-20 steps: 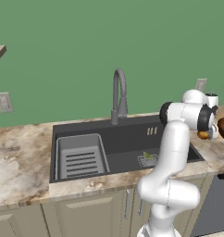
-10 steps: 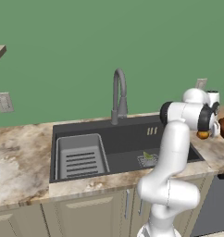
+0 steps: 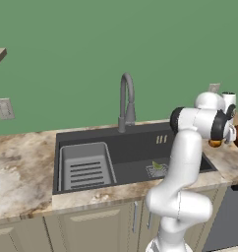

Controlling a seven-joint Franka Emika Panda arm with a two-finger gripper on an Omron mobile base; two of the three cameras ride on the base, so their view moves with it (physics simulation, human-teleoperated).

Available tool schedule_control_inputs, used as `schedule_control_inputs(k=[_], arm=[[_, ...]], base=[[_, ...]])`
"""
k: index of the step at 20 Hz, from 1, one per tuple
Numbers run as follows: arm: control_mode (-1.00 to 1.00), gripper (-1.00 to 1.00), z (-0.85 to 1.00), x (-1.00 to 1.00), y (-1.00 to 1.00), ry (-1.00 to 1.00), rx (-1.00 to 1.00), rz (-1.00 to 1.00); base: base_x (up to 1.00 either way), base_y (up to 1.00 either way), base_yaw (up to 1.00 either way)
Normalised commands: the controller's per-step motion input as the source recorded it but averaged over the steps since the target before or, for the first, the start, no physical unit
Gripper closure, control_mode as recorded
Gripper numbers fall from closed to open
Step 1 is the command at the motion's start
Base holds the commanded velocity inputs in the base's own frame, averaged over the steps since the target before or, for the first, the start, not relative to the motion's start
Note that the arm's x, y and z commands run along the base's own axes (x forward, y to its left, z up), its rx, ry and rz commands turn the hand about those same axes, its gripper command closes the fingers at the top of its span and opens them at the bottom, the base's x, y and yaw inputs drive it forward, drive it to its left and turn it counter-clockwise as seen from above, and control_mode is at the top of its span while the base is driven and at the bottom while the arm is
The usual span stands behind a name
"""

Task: Remove the mango and lemon wedge from the sink. Then move the bowl and cup from the counter to the sink for washing.

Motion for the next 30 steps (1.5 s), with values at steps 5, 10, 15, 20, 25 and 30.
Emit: schedule_control_inputs(k=[5,10,15,20,25,30], arm=[[-1.0,-1.0,0.23,-0.03,0.09,-0.03,0.0,0.0],[-1.0,-1.0,0.25,-0.1,0.1,-0.02,0.0,0.0],[-1.0,-1.0,0.21,-0.17,0.11,0.0,0.0,-0.01],[-1.0,-1.0,0.17,-0.16,0.15,0.0,0.0,-0.05],[-1.0,-1.0,0.15,-0.21,0.18,-0.01,0.0,-0.12],[-1.0,-1.0,0.13,-0.21,0.29,-0.07,0.0,-0.2]], base=[[0.0,0.0,0.0],[0.0,0.0,0.0],[0.0,0.0,0.0],[0.0,0.0,0.0],[0.0,0.0,0.0],[0.0,0.0,0.0]])
